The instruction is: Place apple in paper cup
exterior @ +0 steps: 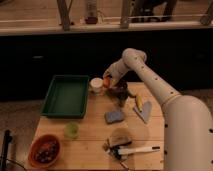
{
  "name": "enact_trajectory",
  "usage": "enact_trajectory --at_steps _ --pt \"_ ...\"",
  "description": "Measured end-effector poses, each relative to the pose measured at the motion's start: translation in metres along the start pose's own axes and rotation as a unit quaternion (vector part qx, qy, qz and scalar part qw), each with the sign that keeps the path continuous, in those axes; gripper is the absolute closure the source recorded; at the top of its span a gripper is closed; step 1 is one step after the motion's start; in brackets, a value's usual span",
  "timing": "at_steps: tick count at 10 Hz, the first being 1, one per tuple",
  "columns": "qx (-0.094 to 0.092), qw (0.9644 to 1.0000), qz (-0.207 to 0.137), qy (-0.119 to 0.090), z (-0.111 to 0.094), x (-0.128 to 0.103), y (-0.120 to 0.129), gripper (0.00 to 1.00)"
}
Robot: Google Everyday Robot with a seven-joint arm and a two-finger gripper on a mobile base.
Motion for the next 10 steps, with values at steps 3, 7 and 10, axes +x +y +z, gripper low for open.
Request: enact_trajectory --at_steps 3,7,10 --pt "-0.003 0.9995 -0.032 -0.005 -0.008 -0.013 -0.012 1.0" --pt "-0.01 0.9978 -0.062 -0.019 0.0 -0.025 -0.029 1.0" --pt "-0.025 0.9954 -0.086 -0.034 0.012 -0.033 -0.042 1.0"
